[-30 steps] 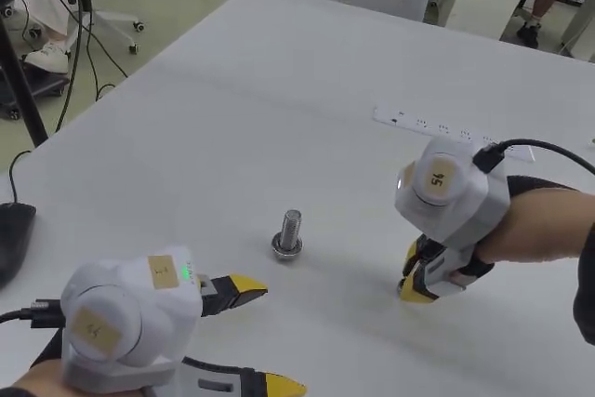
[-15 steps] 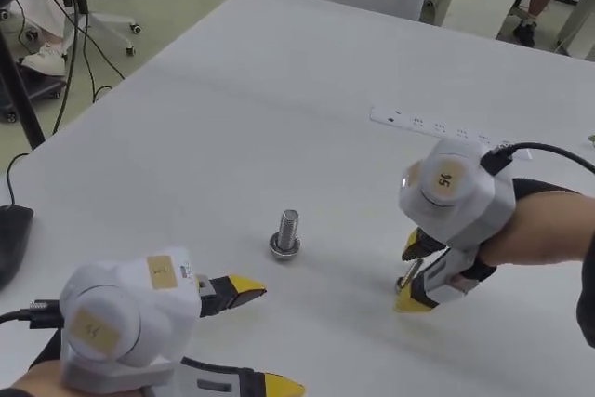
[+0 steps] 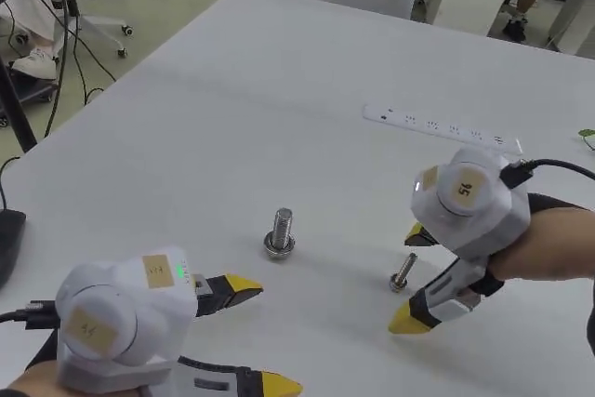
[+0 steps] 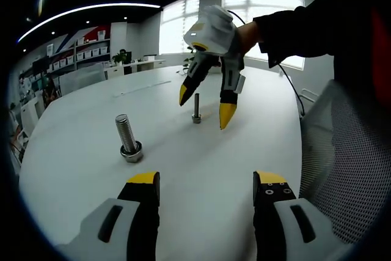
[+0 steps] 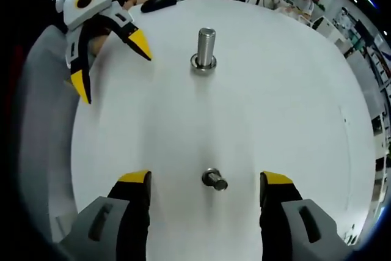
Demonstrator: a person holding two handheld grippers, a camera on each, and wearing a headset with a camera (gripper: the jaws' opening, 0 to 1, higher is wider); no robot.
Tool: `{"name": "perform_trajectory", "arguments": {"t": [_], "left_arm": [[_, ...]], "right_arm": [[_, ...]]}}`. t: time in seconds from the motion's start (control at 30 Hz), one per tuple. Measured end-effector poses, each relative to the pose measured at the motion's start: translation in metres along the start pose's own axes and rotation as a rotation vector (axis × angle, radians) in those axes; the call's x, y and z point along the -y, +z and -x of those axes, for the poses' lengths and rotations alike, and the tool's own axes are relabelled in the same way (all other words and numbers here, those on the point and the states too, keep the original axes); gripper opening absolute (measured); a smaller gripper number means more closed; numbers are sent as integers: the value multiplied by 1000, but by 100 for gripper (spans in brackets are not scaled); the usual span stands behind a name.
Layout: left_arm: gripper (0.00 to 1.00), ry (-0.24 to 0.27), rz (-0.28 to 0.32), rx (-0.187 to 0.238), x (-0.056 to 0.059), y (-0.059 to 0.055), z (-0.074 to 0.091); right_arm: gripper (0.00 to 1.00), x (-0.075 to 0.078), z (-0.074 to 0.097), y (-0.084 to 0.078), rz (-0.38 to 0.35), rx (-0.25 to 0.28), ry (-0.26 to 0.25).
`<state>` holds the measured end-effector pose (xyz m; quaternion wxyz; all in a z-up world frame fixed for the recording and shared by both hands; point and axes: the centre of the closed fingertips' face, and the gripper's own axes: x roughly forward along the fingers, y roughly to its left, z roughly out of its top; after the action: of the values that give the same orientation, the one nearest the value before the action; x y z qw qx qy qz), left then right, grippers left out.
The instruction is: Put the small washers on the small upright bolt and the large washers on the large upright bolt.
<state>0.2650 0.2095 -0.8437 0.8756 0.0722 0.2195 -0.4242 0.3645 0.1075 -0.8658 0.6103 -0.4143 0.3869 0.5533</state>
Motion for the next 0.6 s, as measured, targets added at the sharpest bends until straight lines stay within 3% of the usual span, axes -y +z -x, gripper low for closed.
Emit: {"name": "perform_trajectory", "arguments": {"t": [0.23,0.4,0.6], "left_arm": [[61,-5,-4,-2,0,0,1],[61,-8,-7,-3,0,0,1],[61,-10,-11,-3,0,1,1]], "right_arm": [[91,-2,2,4,-41,78,-15],[99,-8,7,13,-82,180,-20],[100,-16,13,15,-100,245,-32]]}}
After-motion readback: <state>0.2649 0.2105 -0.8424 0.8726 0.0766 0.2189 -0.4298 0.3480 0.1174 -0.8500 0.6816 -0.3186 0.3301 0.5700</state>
